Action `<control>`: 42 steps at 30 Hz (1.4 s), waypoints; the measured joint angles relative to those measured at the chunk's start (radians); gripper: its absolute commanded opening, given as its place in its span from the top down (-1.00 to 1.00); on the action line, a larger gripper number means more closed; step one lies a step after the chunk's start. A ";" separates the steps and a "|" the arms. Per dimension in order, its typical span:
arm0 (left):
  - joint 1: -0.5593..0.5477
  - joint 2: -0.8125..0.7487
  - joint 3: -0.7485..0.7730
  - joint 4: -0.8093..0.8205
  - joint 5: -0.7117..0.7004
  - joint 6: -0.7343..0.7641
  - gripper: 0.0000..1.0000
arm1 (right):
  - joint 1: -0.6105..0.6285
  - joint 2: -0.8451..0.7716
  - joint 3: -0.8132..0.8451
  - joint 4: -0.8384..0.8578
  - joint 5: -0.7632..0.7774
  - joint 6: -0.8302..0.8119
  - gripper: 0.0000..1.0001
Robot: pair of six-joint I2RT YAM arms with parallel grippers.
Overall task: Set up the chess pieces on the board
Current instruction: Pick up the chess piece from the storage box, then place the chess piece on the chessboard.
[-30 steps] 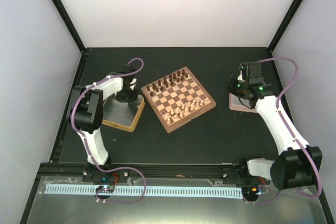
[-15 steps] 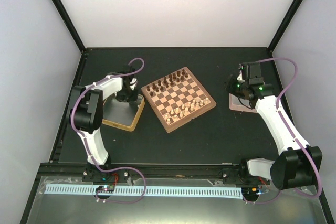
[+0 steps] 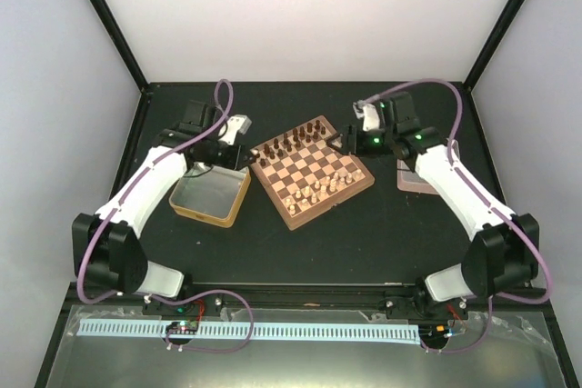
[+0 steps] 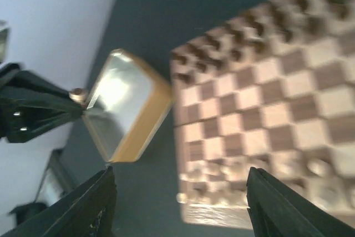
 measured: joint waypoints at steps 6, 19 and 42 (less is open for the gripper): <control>-0.100 -0.034 0.021 0.166 0.299 -0.037 0.97 | 0.103 0.086 0.166 0.010 -0.198 -0.098 -0.34; -0.211 0.054 0.127 0.313 0.462 -0.094 0.97 | 0.158 0.106 0.260 -0.047 -0.298 -0.200 0.28; -0.212 0.057 0.127 0.389 0.528 -0.109 0.97 | 0.146 0.106 0.279 -0.048 -0.344 -0.164 0.52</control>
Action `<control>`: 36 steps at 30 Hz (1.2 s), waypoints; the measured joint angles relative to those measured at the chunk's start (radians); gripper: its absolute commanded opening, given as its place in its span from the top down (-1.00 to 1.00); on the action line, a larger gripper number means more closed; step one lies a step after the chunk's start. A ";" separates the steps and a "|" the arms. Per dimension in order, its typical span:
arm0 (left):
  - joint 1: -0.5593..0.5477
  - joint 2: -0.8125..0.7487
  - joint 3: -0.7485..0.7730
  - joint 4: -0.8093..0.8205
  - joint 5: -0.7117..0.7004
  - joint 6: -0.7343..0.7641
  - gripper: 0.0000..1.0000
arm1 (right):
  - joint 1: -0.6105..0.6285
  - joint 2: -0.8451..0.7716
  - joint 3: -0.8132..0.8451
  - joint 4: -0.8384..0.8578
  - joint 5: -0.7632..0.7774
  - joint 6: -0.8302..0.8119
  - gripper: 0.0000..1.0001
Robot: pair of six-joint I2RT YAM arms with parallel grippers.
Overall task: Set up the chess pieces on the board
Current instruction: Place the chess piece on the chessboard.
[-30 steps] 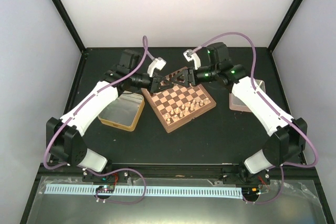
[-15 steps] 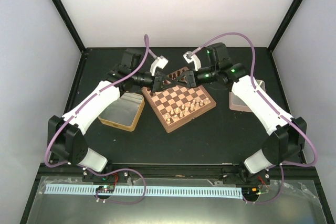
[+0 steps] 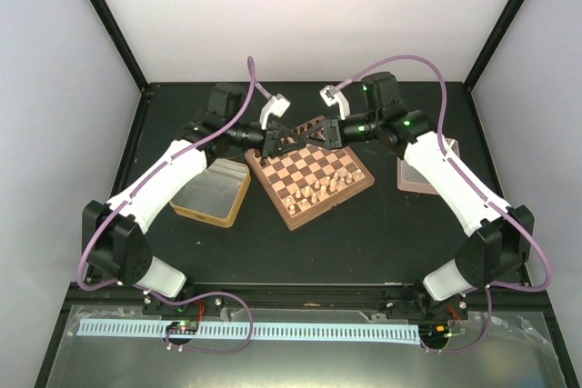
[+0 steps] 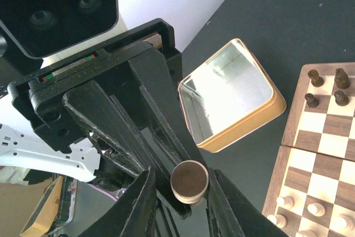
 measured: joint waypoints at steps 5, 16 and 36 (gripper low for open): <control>0.000 -0.010 0.000 0.034 0.014 0.000 0.97 | -0.010 -0.023 -0.017 0.051 -0.017 0.057 0.83; 0.002 -0.022 0.000 0.102 0.047 -0.027 0.97 | -0.019 -0.031 -0.017 0.133 -0.052 0.146 0.58; -0.016 -0.023 -0.006 0.275 -0.014 -0.282 -0.05 | -0.021 -0.005 0.032 0.178 0.020 0.270 0.98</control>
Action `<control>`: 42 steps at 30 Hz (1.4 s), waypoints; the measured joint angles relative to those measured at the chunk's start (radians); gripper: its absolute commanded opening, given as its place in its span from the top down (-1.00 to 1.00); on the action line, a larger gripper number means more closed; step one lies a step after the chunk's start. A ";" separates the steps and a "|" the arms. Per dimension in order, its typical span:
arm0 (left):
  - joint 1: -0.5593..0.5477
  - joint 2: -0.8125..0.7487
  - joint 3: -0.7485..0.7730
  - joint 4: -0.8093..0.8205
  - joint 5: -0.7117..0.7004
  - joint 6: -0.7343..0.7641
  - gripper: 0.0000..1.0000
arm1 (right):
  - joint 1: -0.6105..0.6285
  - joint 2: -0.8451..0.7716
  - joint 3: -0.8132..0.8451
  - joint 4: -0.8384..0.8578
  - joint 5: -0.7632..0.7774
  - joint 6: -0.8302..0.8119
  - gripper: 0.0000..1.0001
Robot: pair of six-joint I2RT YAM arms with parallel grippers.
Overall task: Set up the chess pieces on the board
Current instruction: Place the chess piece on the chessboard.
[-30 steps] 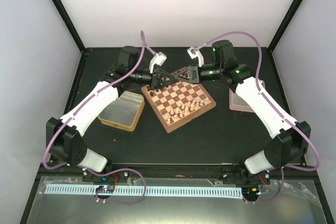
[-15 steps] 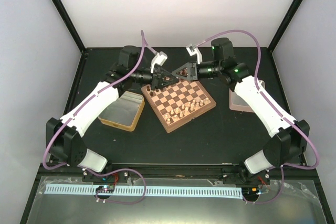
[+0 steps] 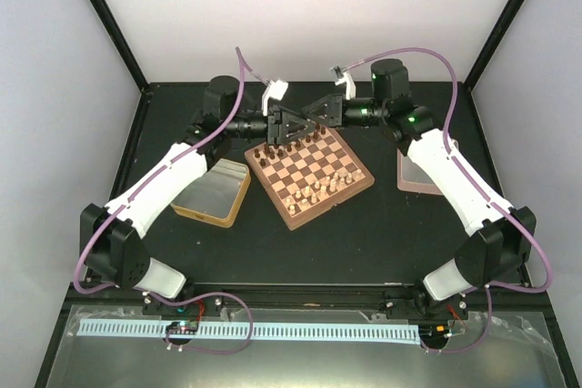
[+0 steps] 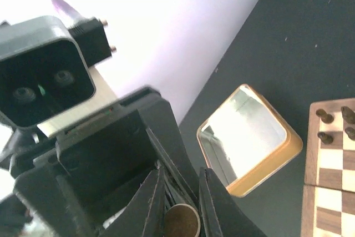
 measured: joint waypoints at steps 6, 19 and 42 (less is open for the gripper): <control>-0.003 -0.023 -0.098 0.295 -0.116 -0.263 -0.08 | -0.024 -0.010 -0.071 0.243 0.044 0.354 0.98; -0.012 -0.024 -0.174 0.637 -0.278 -0.522 0.14 | -0.032 -0.020 -0.142 0.467 0.117 0.837 0.98; -0.053 0.007 -0.145 0.595 -0.347 -0.473 0.97 | -0.043 -0.040 -0.181 0.542 0.141 1.009 0.57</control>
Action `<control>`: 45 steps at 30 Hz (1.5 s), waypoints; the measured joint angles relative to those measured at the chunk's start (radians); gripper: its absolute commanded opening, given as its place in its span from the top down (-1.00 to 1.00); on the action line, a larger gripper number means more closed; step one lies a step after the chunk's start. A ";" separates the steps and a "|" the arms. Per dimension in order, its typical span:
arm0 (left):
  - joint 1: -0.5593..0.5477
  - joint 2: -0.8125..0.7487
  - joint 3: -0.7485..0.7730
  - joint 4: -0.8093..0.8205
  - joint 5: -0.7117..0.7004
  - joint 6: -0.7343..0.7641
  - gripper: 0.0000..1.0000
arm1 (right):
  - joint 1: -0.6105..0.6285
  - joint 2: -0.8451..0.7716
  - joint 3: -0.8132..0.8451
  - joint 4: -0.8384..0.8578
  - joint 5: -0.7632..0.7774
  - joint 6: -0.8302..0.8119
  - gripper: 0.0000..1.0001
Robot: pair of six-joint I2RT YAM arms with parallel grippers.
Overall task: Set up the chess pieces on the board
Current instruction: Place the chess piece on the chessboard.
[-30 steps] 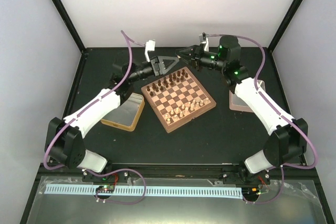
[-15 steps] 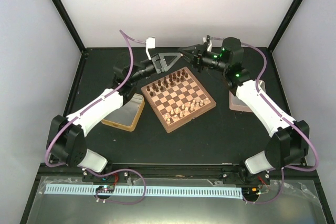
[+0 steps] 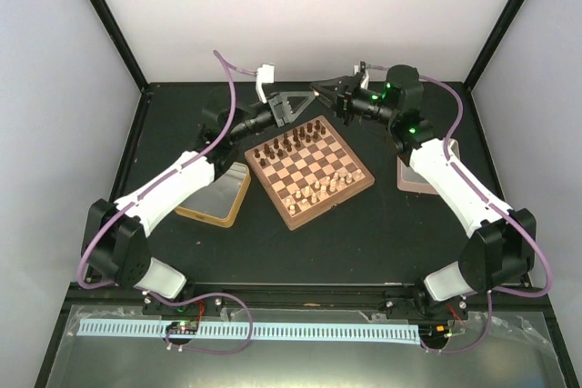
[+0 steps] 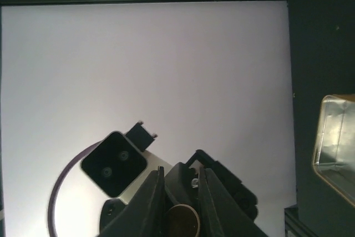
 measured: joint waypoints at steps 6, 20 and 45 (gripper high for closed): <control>-0.017 0.013 0.123 -0.301 -0.044 0.130 0.97 | -0.050 -0.011 -0.004 -0.131 0.039 -0.167 -0.04; -0.087 0.522 0.704 -1.279 -0.202 0.425 0.97 | -0.242 -0.175 -0.152 -0.603 0.405 -0.775 -0.14; -0.193 0.908 1.033 -1.488 -0.199 0.479 0.80 | -0.246 -0.238 -0.262 -0.809 0.639 -1.009 -0.14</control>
